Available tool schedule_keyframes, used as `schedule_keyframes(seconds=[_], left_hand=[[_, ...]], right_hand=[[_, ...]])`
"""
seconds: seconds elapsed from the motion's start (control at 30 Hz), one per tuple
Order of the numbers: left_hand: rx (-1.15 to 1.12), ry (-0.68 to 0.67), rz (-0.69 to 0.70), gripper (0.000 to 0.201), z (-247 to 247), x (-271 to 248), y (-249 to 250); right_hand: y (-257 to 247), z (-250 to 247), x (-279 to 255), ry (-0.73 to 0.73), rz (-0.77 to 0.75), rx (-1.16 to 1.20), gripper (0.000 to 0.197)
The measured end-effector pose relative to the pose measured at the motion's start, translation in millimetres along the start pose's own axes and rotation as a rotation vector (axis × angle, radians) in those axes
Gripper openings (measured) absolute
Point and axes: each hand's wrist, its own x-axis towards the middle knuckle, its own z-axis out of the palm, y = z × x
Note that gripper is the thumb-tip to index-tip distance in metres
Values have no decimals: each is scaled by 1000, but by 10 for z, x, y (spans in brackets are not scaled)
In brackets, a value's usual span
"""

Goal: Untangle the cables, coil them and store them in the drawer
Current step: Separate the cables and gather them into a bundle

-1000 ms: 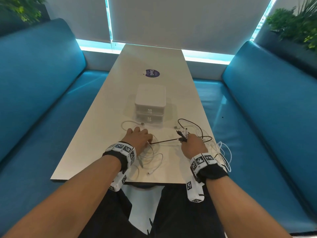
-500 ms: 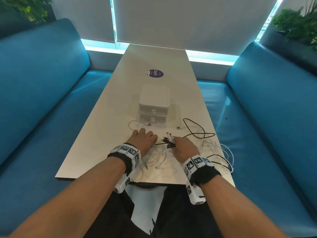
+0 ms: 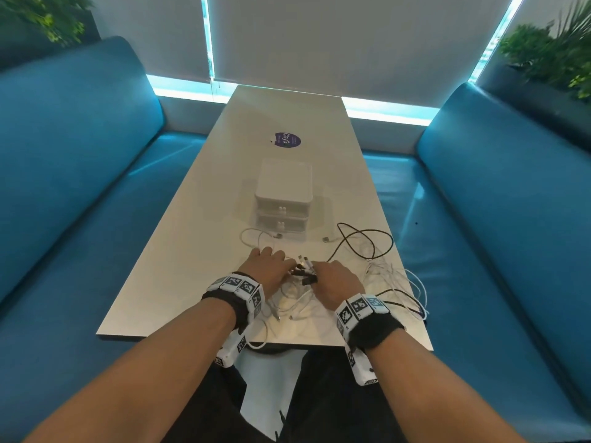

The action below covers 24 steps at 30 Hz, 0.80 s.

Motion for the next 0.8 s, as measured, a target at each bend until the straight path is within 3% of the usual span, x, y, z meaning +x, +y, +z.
schedule_keyframes(seconds=[0.17, 0.37, 0.6, 0.7, 0.8], left_hand=[[-44, 22, -88, 28, 11, -55, -74], [4, -22, -147, 21, -7, -190, -360], [7, 37, -179, 25, -32, -241, -424], [-34, 92, -204, 29, -70, -210, -401], [-70, 141, -199, 27, -134, -204, -395]], right_hand=[[67, -42, 11, 20, 35, -24, 23], [359, -148, -63, 100, 282, -4, 24], [685, -219, -143, 129, 474, 6, 18], [587, -172, -62, 187, 406, 23, 25], [445, -70, -28, 95, 251, -15, 26]])
